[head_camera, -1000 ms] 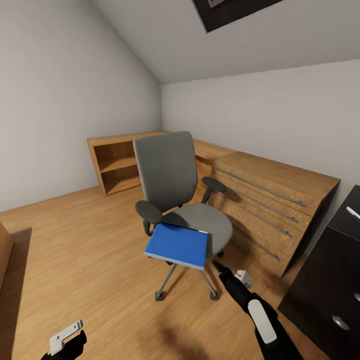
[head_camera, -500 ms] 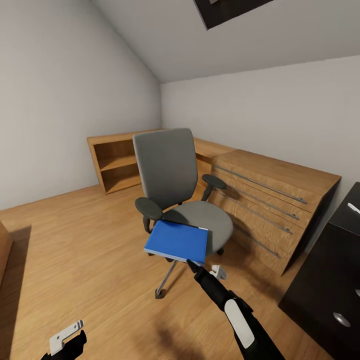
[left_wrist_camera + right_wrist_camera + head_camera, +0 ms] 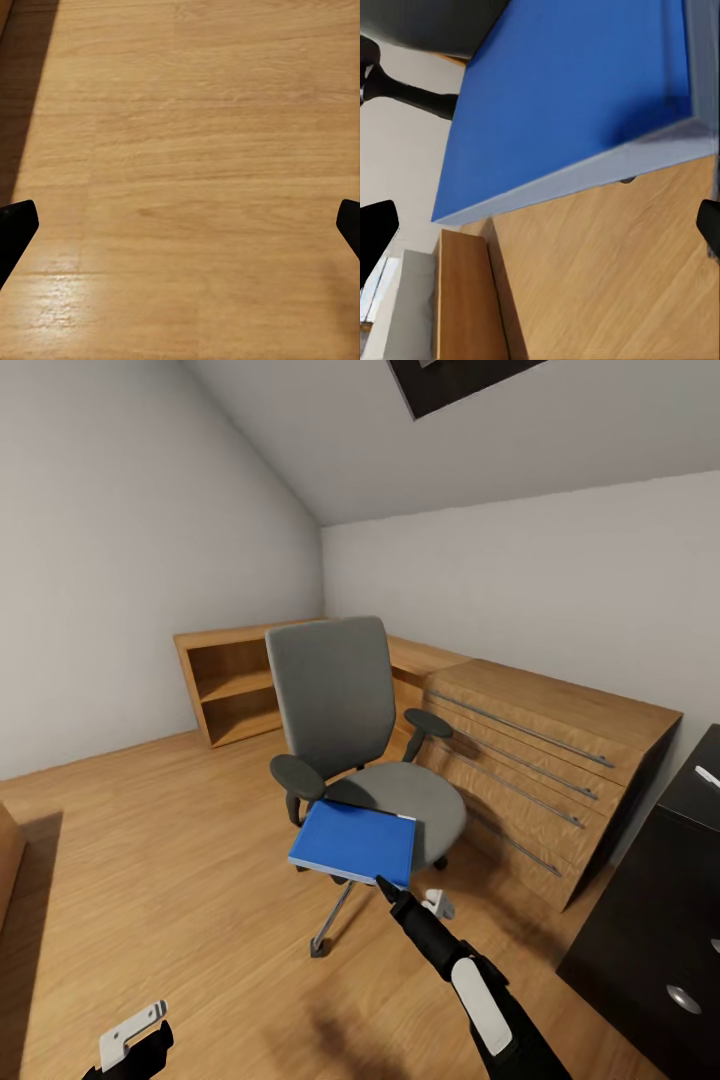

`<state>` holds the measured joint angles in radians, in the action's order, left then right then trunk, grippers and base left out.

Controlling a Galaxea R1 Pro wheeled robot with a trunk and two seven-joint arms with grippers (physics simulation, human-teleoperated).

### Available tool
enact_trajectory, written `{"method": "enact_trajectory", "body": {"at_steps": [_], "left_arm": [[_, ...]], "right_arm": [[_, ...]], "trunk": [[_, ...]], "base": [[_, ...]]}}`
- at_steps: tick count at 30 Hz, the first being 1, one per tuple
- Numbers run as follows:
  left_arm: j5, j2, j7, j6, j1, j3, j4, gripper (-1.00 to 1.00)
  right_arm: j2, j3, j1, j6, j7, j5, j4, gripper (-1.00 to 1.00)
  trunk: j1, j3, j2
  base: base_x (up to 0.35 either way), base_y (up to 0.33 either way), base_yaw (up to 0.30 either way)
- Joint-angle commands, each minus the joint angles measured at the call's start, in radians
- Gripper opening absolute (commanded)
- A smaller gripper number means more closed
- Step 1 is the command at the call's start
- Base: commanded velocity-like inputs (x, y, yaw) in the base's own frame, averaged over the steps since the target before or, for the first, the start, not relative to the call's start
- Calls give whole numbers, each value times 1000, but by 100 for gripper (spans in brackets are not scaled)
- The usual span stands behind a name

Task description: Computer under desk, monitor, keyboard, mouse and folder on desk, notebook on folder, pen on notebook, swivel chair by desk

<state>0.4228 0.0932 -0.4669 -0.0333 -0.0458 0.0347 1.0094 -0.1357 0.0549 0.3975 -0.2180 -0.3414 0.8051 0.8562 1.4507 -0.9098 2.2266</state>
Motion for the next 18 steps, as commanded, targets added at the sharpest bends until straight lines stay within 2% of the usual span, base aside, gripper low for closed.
{"method": "enact_trajectory", "body": {"at_steps": [1,6,9,11,18], "left_arm": [[5,0,-4,-4,0,-1,2,100],[4,0,-4,-3,0,-1,2,100],[4,0,-4,-3,0,-1,2,100],[4,1,-4,-3,0,-1,2,100],[4,2,-4,-2,0,0,3,100]], "right_arm": [[0,-3,0,-6,-1,18,1,100],[2,-25,1,-4,-1,55,0,100],[2,-48,1,5,0,58,-1,100],[1,-85,0,19,6,60,-5,100],[1,-126,1,26,44,64,-9,100]], "trunk": [[0,-1,0],[0,-1,0],[0,-1,0],[0,-1,0],[4,-4,7]], "base": [[0,0,0],[0,0,0],[0,0,0],[0,0,0],[0,0,0]]}}
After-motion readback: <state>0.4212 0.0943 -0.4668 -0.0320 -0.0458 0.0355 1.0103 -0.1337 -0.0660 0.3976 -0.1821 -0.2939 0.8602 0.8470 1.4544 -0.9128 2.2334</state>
